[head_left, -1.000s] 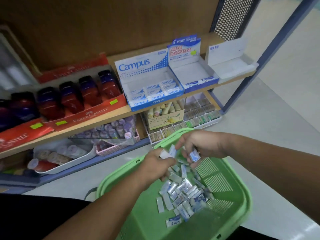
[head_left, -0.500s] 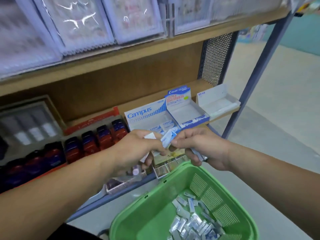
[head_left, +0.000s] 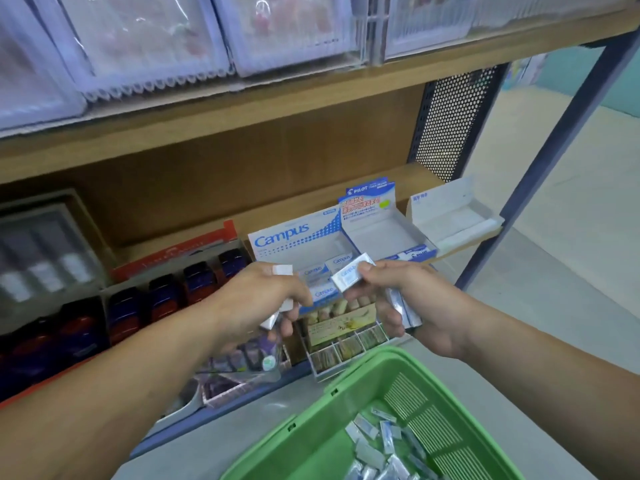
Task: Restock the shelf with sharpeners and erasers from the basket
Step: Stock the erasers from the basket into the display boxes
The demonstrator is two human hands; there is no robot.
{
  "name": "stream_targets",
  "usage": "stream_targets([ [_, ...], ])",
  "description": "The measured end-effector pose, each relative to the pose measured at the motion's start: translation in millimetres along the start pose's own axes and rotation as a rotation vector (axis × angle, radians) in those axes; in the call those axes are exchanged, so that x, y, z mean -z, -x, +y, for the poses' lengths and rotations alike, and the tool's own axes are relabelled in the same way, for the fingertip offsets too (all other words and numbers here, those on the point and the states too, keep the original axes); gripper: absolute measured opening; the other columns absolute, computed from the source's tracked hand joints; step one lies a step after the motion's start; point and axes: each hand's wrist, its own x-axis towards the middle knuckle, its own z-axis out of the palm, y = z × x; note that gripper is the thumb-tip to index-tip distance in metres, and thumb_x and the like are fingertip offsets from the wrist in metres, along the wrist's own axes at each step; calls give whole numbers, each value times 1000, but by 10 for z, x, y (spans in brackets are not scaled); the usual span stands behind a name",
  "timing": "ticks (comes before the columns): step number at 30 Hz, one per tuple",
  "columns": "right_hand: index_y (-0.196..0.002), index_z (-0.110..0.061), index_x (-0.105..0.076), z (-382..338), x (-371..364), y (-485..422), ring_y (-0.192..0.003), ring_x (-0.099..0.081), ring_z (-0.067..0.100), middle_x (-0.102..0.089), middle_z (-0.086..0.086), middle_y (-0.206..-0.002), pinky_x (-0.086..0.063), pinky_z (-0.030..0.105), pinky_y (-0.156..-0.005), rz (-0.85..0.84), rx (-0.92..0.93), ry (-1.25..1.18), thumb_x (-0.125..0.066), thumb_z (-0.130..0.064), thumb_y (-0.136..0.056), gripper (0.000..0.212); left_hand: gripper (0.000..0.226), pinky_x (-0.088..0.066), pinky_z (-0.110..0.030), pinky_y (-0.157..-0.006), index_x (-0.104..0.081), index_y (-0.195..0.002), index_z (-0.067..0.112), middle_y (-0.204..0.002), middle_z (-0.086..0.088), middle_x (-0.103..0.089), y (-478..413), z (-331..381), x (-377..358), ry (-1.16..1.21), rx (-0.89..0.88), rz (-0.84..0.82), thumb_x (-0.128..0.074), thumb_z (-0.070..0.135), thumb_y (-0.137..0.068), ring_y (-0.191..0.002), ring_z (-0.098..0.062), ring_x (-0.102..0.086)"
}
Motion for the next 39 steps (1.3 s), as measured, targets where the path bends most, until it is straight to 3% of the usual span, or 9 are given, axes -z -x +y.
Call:
stream_targets([
  [8,-112,-3,-68,69,-167,-278,-42,-34,17,-76,17,-103,-29,25,-44,4,-84,1,-64,-31,-97,32,22,-46,-30,-52,-70,-102,6,-69,-20,-65,-50,-181,215,-99,123,15,-61,-4,-84,-58,-27,-58],
  [11,-112,-4,-69,76,-223,-377,-42,-35,17,-77,16,-101,-29,24,-45,14,-121,12,-65,-30,-96,31,7,-42,-34,-57,-70,-90,2,-66,-19,-64,-38,-248,263,-139,111,15,-66,3,-84,-59,-25,-53],
  [16,-110,-4,-71,120,-306,-445,-41,-36,17,-77,18,-99,-30,22,-43,38,-165,72,-66,-33,-96,33,11,-37,-30,-53,-73,-91,5,-50,-4,-58,-3,-279,299,-225,121,55,-68,15,-90,-44,-19,-44],
  [22,-110,-10,-73,110,-350,-438,-42,-38,16,-77,15,-96,-31,23,-45,-33,-154,31,-66,-36,-96,30,18,-43,-31,-51,-72,-100,26,-77,-24,-70,-146,-219,65,-33,-17,170,-79,37,-88,-49,-22,-50],
  [27,-106,-11,-73,-76,-174,-511,-41,-39,15,-73,11,-84,-33,23,-45,110,-89,84,-72,-43,-91,35,20,-46,-27,-52,-70,-99,21,-69,0,-68,-441,56,-32,-89,-103,254,-82,31,-86,-50,-13,-54],
  [31,-103,2,-68,-305,177,-740,-38,-39,16,-61,11,-70,-31,22,-43,285,30,228,-74,-19,-89,26,24,-44,-19,-48,-70,-86,13,-69,1,-67,-955,215,28,-202,-203,400,-90,22,-77,-42,-7,-52],
  [34,-97,9,-69,-316,324,-951,-39,-41,19,-60,13,-66,-32,24,-45,294,43,452,-73,-10,-84,24,18,-48,-25,-56,-70,-80,13,-68,-1,-67,-1274,156,-65,-286,-208,376,-87,18,-79,-55,-16,-60],
  [37,-78,-8,-73,-180,372,-1148,-38,-46,14,-62,1,-55,-33,19,-40,311,102,539,-77,-12,-82,7,14,-51,-27,-53,-70,-82,14,-73,-4,-69,-1471,35,-185,-293,-189,384,-83,18,-84,-55,-18,-60],
  [39,-70,-20,-70,-80,384,-1253,-51,-56,8,-63,-10,-54,-39,16,-43,311,163,635,-81,-15,-80,16,14,-54,-28,-52,-70,-85,13,-74,-4,-67,-1533,-5,-244,-251,-202,398,-82,18,-85,-55,-17,-59],
])
